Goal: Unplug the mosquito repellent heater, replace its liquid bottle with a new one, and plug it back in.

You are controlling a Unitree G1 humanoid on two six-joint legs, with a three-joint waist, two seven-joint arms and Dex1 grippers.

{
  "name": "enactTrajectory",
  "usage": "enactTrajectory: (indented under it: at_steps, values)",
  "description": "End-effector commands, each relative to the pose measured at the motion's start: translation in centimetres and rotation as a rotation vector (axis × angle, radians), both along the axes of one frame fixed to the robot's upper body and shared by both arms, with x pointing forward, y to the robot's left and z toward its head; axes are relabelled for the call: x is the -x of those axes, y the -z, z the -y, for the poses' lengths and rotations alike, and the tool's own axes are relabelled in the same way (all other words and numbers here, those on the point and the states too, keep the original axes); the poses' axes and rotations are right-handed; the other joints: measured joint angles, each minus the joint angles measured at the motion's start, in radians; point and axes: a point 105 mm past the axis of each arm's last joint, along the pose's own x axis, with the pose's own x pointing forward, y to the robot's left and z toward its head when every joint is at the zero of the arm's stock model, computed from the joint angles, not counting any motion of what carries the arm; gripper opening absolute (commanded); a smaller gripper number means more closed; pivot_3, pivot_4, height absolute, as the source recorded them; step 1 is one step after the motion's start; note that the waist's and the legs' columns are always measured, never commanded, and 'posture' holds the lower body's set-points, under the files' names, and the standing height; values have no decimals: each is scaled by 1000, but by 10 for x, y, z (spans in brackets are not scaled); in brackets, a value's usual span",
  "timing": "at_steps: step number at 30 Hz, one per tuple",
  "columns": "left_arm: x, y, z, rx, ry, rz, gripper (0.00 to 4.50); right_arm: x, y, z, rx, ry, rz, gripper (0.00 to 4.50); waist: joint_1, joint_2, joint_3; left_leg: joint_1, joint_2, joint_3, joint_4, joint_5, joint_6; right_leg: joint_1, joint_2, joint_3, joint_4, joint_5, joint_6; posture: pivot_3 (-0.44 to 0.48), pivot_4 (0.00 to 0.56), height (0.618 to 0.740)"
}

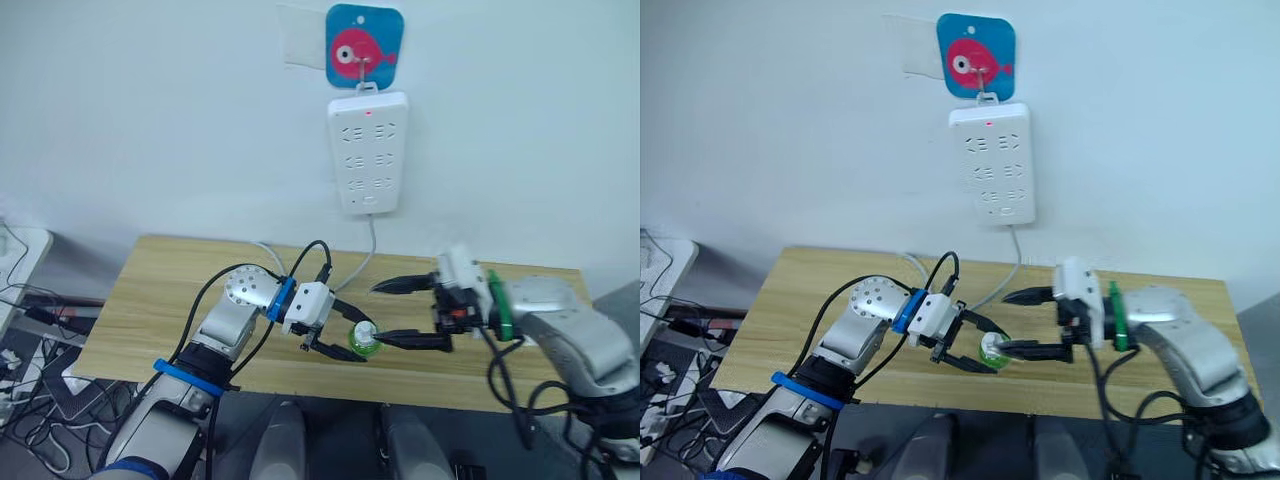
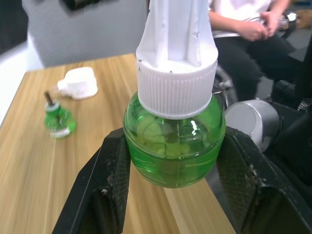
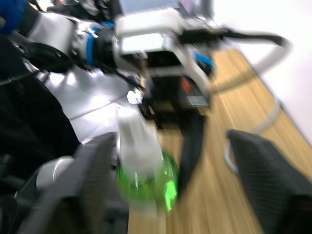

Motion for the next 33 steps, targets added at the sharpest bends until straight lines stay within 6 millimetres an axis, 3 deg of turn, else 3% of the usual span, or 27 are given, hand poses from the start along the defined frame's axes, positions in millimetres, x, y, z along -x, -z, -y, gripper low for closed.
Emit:
enactTrajectory:
  at_steps: [1, 6, 12, 16, 24, 33]
  values:
    - [-7, -4, 0, 35, -63, 7, 2197, 18, -14, 3, -30, 66, 42, 4456, 0, 0, 0, 0, 0, 0, 0, 0, 0, 0, 0, 0, 0, 0, 0, 155, 231, 740]
    - [-14, -4, 5, 59, -136, -18, 2197, 23, -6, -11, -48, 234, 119, 4456, -10, 0, 0, 1, 0, 1, 0, 0, 0, 0, 0, 1, 2, 0, 0, 141, 239, 740]
    - [-14, -3, 11, 64, -137, -22, 2197, -6, -1, -32, -125, 436, 201, 4456, -18, 0, 0, 1, 0, 1, 0, 0, 0, 0, 1, 1, 2, 0, 0, 131, 243, 740]
    - [-15, -5, 15, 67, -129, -19, 2197, -15, 5, -40, -131, 437, 220, 4456, -21, 0, 0, 1, 0, 1, 0, 0, 0, 0, 1, 1, 2, 0, 0, 128, 251, 740]
    - [-16, -6, 18, 75, -128, -20, 2197, -19, 9, -37, -111, 452, 246, 4456, -27, 0, 0, 1, 0, 0, -1, 0, 0, 0, 0, 1, 1, 0, 0, 129, 250, 740]
    - [-17, -4, 16, 70, -134, -18, 2197, -6, 8, -18, -105, 466, 215, 4456, -28, 0, 0, 1, 0, 0, -1, 0, 0, 0, 0, 1, 1, 0, 0, 124, 255, 740]
